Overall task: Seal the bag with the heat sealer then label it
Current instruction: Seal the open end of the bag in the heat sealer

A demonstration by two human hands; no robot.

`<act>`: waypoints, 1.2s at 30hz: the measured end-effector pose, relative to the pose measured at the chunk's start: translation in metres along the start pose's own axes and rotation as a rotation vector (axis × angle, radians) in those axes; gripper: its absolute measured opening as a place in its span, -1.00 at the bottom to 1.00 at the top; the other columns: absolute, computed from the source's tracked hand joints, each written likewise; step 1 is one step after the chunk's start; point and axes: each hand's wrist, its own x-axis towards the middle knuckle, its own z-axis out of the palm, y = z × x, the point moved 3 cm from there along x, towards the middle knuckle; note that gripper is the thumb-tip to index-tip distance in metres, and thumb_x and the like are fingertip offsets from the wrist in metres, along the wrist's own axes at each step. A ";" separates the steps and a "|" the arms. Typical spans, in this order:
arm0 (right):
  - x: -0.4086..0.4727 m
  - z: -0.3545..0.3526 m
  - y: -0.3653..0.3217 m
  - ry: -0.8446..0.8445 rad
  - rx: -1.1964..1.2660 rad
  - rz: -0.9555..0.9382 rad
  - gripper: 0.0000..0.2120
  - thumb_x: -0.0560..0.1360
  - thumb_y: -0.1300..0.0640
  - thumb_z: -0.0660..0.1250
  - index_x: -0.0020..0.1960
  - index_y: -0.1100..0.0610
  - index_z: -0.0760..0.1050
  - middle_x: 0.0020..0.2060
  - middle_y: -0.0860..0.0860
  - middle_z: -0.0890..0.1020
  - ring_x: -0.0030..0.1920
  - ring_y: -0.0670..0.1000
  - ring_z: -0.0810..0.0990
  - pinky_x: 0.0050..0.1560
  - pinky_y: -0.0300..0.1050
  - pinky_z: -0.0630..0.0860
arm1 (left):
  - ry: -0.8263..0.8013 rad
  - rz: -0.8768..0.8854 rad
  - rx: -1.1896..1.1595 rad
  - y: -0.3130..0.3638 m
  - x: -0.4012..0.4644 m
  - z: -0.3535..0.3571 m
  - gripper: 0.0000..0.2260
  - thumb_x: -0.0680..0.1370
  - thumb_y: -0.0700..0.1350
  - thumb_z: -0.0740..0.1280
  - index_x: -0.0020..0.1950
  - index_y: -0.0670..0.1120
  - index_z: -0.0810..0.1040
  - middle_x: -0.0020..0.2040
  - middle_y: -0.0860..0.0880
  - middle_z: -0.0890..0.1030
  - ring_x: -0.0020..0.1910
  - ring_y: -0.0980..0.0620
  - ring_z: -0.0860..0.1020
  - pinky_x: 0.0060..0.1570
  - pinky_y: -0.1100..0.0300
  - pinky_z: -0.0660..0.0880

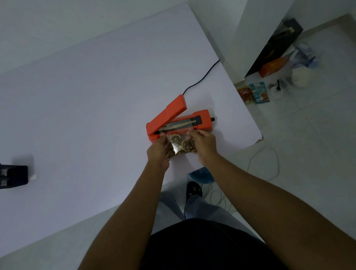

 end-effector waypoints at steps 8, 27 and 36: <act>-0.007 0.001 0.007 0.032 -0.010 -0.066 -0.91 0.53 0.07 0.43 -0.05 0.08 0.64 -0.06 0.11 0.72 -0.07 0.11 0.72 -0.06 0.05 0.70 | 0.036 0.101 0.056 0.002 -0.003 0.000 -0.85 0.56 -0.06 0.39 0.05 -0.12 0.60 -0.02 -0.10 0.71 -0.08 -0.07 0.69 -0.16 0.06 0.62; -0.015 -0.005 0.003 -0.030 -0.102 -0.149 -0.79 0.59 -0.01 0.35 -0.05 0.13 0.62 -0.13 0.06 0.71 -0.09 0.08 0.70 -0.14 -0.05 0.69 | -0.194 0.229 0.260 0.002 -0.009 0.005 -0.63 0.48 0.05 0.47 0.20 -0.12 0.60 0.05 -0.09 0.71 0.02 -0.09 0.68 -0.05 0.00 0.65; -0.017 -0.007 0.004 -0.189 -0.149 -0.134 -0.77 0.51 -0.09 0.43 0.07 0.01 0.64 0.03 0.03 0.70 0.05 0.10 0.68 -0.04 -0.08 0.68 | -0.178 0.258 0.320 0.003 -0.004 -0.001 -0.67 0.51 0.04 0.43 0.19 -0.11 0.61 0.07 -0.09 0.70 0.04 -0.09 0.66 0.02 -0.01 0.62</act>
